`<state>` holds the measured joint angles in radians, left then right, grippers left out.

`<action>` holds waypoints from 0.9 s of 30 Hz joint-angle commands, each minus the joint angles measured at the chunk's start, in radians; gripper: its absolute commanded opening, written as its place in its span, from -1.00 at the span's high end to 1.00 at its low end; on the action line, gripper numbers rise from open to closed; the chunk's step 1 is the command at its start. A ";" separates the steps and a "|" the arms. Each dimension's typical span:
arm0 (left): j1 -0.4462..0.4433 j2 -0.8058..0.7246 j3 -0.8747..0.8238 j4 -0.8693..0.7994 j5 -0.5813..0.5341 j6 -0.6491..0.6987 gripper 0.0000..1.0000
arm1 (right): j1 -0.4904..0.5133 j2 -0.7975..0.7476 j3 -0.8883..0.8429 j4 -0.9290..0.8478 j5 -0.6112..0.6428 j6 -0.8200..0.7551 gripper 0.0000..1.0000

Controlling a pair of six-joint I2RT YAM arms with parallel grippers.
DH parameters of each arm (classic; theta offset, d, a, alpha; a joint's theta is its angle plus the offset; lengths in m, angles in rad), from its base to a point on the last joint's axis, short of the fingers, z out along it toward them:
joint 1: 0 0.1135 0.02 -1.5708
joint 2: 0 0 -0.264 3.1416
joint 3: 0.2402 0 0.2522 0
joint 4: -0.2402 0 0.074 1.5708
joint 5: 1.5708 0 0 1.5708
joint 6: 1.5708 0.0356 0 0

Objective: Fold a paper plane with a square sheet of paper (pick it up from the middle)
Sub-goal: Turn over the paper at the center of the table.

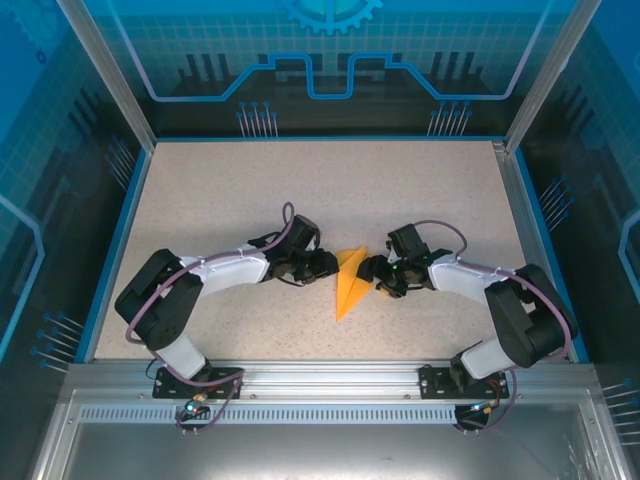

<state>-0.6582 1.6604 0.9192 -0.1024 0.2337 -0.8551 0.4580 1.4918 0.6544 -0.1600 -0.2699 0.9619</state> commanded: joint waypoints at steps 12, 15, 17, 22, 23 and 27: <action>-0.003 0.086 0.058 -0.042 0.086 0.085 0.24 | 0.005 0.063 0.007 0.106 -0.058 0.045 -0.05; -0.002 0.099 0.064 -0.033 0.104 0.090 0.22 | 0.005 0.061 0.002 0.133 -0.067 0.058 -0.03; -0.003 0.110 0.077 -0.041 0.111 0.097 0.21 | 0.005 0.061 0.000 0.139 -0.067 0.063 0.00; -0.003 0.131 0.099 -0.062 0.116 0.113 0.21 | 0.004 0.058 -0.005 0.145 -0.062 0.071 0.00; -0.004 0.138 0.105 -0.074 0.116 0.117 0.21 | 0.004 0.060 -0.005 0.148 -0.060 0.072 0.01; -0.005 0.162 0.127 -0.106 0.121 0.132 0.22 | 0.002 0.073 -0.011 0.166 -0.062 0.075 0.01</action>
<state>-0.6582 1.7988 1.0161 -0.1562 0.3298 -0.7555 0.4538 1.5471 0.6521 -0.0605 -0.3023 1.0264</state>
